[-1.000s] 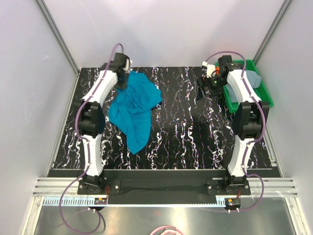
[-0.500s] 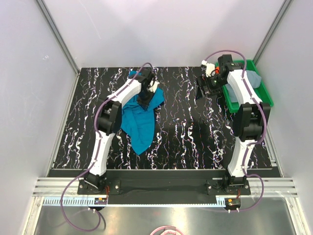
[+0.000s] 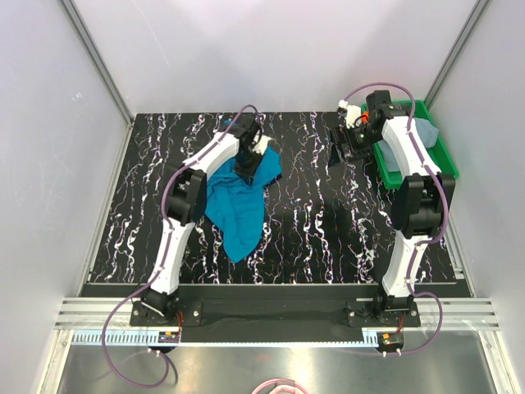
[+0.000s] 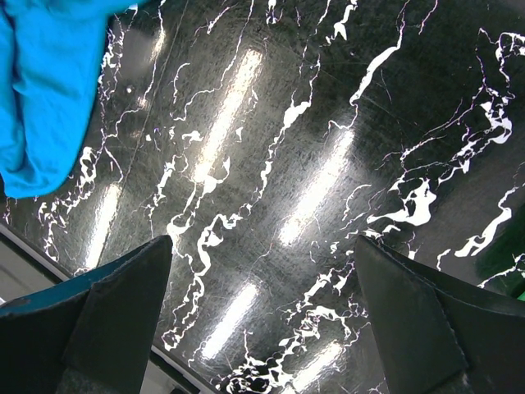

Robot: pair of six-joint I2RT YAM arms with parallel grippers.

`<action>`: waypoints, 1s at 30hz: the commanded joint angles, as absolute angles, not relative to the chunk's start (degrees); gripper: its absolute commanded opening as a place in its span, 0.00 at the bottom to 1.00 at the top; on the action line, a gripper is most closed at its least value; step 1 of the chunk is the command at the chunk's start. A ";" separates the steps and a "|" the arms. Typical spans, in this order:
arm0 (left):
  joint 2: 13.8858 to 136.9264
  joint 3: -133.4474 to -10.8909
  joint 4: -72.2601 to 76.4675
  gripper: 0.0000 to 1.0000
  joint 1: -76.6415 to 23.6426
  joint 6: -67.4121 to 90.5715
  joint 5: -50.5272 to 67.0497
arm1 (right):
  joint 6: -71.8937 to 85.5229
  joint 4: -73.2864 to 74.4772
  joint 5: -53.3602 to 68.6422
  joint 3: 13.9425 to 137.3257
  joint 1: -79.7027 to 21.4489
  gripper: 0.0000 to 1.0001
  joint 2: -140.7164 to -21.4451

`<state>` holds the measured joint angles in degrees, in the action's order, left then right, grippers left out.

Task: Fold and stack the t-shirts
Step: Fold the tshirt

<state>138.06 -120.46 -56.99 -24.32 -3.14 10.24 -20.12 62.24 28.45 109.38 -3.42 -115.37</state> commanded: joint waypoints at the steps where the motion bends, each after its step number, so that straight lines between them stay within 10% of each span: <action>1: 139.48 -118.04 -59.15 0.00 -27.50 -3.69 16.87 | -19.69 62.75 29.44 111.89 -4.04 1.00 -114.35; 19: 129.83 -103.71 -59.68 0.00 -38.94 -3.52 16.62 | -20.39 62.22 29.62 108.81 -4.04 1.00 -111.44; 30: 109.97 -108.29 -64.85 0.00 -22.60 -7.64 10.90 | -22.06 67.23 38.48 111.27 -5.10 0.94 -115.83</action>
<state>119.59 -106.13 -61.52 -27.53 -5.34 13.54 -20.91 64.55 32.93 108.79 -3.64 -114.50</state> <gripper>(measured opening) 0.012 0.943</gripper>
